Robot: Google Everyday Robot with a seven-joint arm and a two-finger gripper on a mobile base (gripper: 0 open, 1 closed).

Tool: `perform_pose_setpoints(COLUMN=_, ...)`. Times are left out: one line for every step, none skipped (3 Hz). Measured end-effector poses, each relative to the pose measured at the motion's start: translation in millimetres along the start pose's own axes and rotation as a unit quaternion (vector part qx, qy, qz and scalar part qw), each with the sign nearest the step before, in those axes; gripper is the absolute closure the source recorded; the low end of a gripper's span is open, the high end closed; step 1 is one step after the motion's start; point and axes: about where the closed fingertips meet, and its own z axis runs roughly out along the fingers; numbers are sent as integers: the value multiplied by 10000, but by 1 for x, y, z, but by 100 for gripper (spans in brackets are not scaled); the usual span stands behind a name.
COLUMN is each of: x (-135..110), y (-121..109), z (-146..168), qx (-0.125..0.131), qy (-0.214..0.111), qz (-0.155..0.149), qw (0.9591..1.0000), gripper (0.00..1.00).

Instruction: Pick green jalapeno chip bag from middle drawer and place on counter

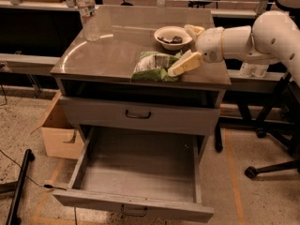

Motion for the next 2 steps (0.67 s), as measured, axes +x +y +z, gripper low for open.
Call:
perform_pose_setpoints(x=-3, y=5, z=-35, qx=185, qy=35, qz=74, qw=9998, gripper=0)
perform_pose_setpoints(x=-6, y=14, z=-94, qx=413, qy=120, qz=231, qw=9988, gripper=0)
